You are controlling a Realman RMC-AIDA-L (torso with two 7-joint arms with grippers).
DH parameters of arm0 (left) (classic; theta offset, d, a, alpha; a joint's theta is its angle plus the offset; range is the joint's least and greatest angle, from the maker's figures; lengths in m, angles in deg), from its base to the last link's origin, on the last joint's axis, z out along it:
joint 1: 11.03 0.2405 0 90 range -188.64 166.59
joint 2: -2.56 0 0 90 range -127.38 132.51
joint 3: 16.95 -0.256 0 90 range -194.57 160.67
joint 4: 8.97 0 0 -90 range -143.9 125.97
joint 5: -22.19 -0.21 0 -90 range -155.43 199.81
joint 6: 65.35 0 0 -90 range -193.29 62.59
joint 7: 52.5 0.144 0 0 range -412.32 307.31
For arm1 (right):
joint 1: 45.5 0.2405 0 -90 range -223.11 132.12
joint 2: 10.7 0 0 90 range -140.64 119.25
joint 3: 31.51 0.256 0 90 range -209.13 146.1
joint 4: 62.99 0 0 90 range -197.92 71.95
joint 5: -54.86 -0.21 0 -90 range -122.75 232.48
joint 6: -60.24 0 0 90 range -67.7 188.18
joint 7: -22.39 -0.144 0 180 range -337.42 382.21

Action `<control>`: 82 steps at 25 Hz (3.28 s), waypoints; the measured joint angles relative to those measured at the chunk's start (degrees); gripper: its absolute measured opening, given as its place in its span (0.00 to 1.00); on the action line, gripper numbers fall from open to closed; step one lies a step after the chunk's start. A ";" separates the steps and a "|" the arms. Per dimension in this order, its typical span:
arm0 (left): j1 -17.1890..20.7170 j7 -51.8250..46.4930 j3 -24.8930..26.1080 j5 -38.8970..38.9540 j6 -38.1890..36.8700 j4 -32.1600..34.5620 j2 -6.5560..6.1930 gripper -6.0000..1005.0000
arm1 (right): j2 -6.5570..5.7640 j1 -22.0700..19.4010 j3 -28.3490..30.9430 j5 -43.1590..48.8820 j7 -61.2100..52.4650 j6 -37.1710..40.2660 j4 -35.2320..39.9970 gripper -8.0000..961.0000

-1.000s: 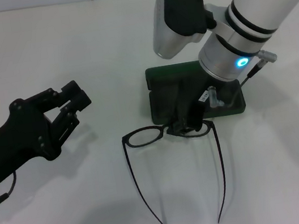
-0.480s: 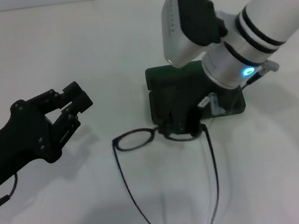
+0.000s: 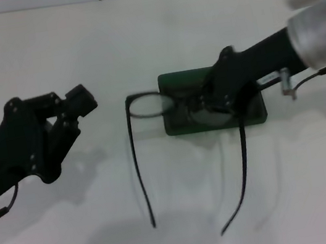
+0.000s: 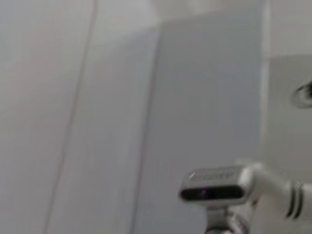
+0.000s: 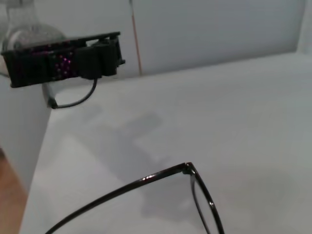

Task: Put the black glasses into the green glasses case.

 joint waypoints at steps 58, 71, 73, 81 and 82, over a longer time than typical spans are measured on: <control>-15.87 4.83 -16.14 8.67 -1.17 -15.95 0.24 0.04 | 0.41 -1.15 10.61 -30.96 20.51 13.43 -21.09 0.05; -15.82 5.01 -16.19 9.25 0.04 -16.05 0.30 0.04 | 0.25 -0.98 9.97 -31.00 20.58 13.49 -21.23 0.05; -15.78 5.00 -16.19 9.65 0.28 -16.12 0.29 0.04 | 0.26 -1.07 9.94 -31.00 20.58 13.68 -21.23 0.05; -15.21 5.16 -16.15 11.79 0.66 -17.01 0.26 0.04 | 0.26 -1.60 10.25 -31.33 21.02 14.37 -21.23 0.05; -15.21 5.16 -16.16 11.80 0.67 -17.04 0.25 0.04 | 0.26 -1.68 10.29 -31.42 21.16 14.35 -21.24 0.05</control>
